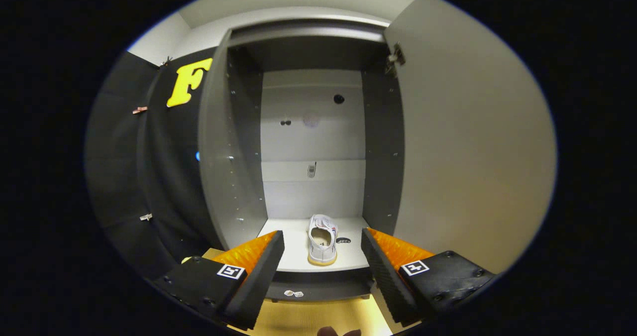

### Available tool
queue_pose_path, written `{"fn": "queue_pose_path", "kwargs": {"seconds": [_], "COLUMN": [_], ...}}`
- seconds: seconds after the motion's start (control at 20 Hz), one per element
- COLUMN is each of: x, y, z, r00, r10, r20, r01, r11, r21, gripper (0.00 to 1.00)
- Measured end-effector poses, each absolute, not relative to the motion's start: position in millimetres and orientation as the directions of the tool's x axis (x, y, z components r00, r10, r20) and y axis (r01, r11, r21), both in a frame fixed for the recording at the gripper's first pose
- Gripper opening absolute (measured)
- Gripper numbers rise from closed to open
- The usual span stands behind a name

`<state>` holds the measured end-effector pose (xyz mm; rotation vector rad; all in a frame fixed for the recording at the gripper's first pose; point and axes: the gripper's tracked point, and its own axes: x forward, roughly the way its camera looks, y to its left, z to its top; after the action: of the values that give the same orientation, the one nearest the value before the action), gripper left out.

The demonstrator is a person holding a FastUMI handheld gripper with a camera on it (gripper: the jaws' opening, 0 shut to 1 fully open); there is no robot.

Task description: Open the shoe cabinet door, grab the shoes and put them into the shoe cabinet, then close the shoe cabinet door.

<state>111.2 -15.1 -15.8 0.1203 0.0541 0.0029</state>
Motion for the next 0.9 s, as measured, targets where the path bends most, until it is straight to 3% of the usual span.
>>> {"fn": "queue_pose_path", "kwargs": {"seconds": [0.5,0.9], "x": [-76,-163], "y": [-87,-193], "z": [19,2], "r00": [0.998,0.981], "r10": [-0.046,-0.194], "r20": [0.047,-0.016], "r01": [0.043,0.195], "r11": [0.996,0.975], "r21": [0.078,0.103], "gripper": [0.98,0.98]}}
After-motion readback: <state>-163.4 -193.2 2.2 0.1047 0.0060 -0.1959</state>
